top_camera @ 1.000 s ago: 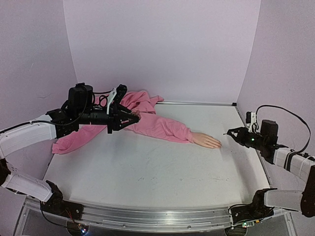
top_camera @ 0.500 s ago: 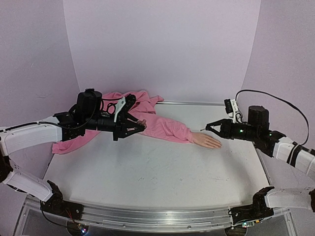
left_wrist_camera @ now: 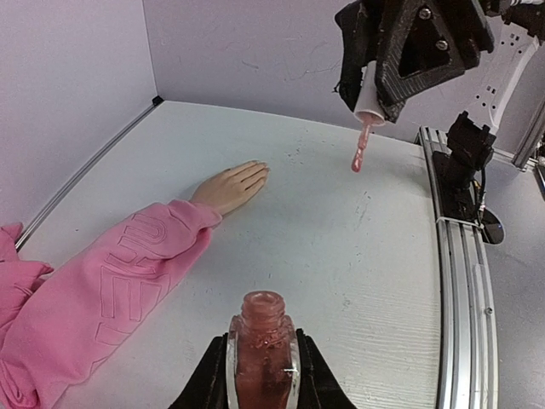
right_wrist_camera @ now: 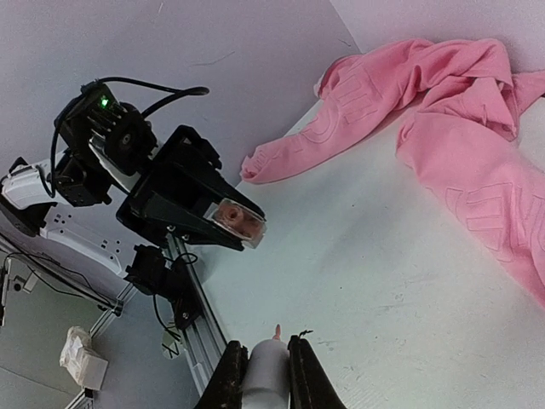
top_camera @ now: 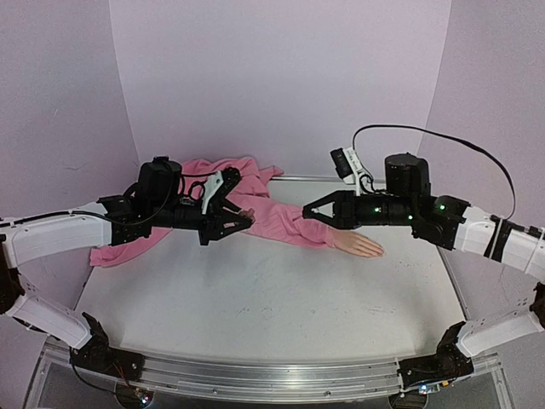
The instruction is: Paint the nails
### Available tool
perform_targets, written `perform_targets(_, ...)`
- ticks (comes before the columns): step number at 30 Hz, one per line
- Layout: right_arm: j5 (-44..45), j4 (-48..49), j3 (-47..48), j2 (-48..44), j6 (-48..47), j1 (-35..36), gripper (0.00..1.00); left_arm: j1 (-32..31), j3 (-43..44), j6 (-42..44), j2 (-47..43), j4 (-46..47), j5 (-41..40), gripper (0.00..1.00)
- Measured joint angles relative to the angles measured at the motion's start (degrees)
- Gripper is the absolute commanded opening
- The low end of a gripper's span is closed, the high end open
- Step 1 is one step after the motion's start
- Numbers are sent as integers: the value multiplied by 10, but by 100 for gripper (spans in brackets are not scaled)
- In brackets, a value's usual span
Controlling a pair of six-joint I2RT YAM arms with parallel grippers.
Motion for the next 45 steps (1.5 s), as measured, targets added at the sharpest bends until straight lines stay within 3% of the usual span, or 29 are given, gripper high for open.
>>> perform_targets(8, 45, -15, 76, 76, -2, 59, 0, -5, -1, 15, 13, -7, -18, 0)
perform_targets(19, 73, -22, 141, 142, 0, 66, 0, -15, -7, 31, 13, -9, -31, 0)
perform_targets(45, 52, -7, 146, 175, 0, 74, 0, -23, -7, 31, 13, -9, -32, 0)
